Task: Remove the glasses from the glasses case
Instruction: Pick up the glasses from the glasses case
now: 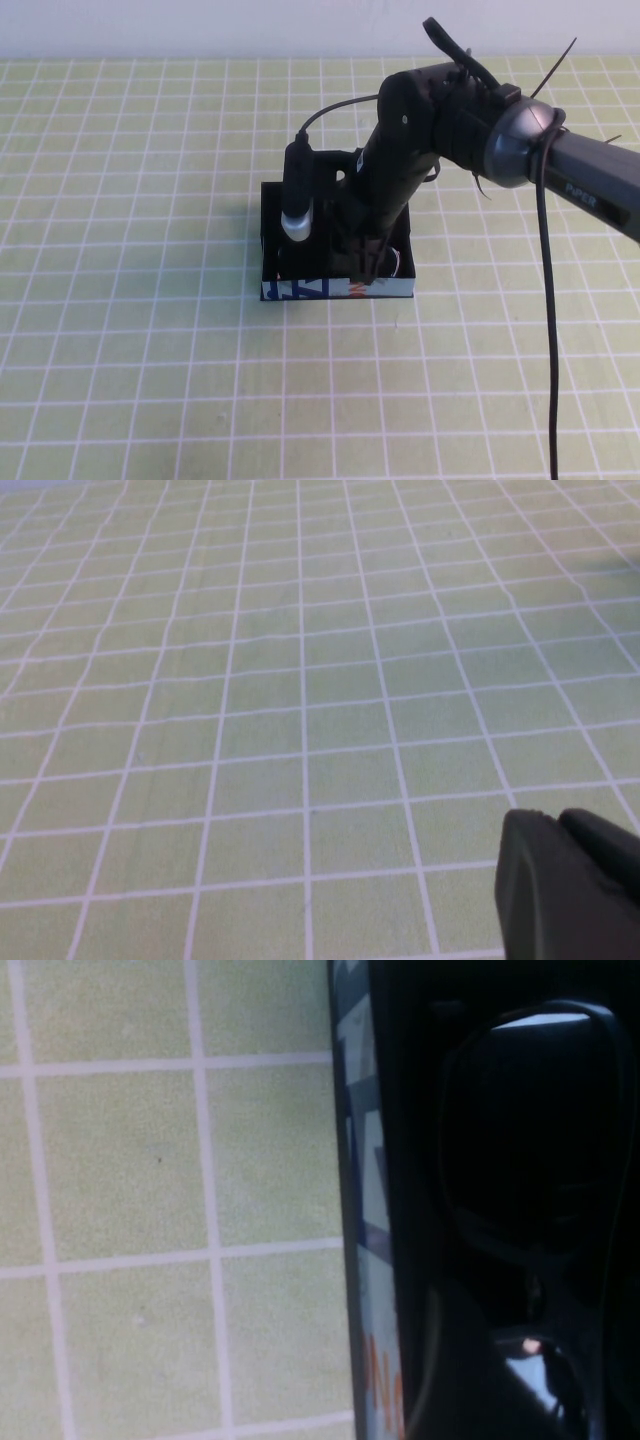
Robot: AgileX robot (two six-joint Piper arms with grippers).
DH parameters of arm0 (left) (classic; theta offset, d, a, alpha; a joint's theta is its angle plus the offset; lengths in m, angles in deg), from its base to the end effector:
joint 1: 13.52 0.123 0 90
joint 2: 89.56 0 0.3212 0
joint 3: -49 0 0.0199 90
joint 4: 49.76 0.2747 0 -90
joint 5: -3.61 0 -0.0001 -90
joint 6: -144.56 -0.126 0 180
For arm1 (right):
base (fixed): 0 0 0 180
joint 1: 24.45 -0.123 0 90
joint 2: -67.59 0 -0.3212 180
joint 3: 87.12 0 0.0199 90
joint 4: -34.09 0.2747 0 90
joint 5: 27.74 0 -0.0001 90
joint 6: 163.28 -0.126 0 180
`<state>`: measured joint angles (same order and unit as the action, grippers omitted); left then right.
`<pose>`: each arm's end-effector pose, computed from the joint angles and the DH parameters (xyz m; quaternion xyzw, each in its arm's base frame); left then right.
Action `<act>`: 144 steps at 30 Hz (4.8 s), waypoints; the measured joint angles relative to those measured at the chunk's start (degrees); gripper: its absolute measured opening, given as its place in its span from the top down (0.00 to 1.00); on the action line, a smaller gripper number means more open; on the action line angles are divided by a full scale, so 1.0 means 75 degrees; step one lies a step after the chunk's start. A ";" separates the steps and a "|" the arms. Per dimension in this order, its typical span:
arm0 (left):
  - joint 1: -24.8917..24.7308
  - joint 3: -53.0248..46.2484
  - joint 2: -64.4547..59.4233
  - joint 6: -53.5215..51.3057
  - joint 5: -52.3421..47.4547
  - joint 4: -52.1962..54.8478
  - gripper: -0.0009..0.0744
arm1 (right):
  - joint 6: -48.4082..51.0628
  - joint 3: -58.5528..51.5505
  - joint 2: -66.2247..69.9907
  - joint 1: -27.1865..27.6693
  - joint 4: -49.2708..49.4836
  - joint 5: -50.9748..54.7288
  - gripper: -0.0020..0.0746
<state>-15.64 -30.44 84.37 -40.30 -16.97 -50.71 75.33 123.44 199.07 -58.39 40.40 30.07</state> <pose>0.0739 -0.0035 0.1633 0.0442 0.7979 0.0074 0.6012 0.4348 0.3067 0.2143 -0.6952 0.6929 0.0106 0.1910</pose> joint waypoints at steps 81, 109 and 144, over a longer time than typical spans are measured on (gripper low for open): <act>0.0000 0.0000 0.0000 0.0000 0.0000 0.0000 0.99 | 0.0051 0.0043 0.0294 0.0000 -0.0131 -0.0212 0.60; 0.0000 0.0000 0.0000 0.0000 0.0000 0.0000 0.99 | 0.0051 0.0139 0.0528 0.0000 -0.0100 -0.0050 0.62; 0.0000 0.0000 0.0000 0.0000 0.0000 0.0000 0.99 | -0.2668 0.0813 -0.0683 0.0000 -0.0360 0.1558 0.90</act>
<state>-15.64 -30.44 84.37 -40.30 -16.97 -50.71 55.32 129.54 193.94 -58.39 37.70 41.76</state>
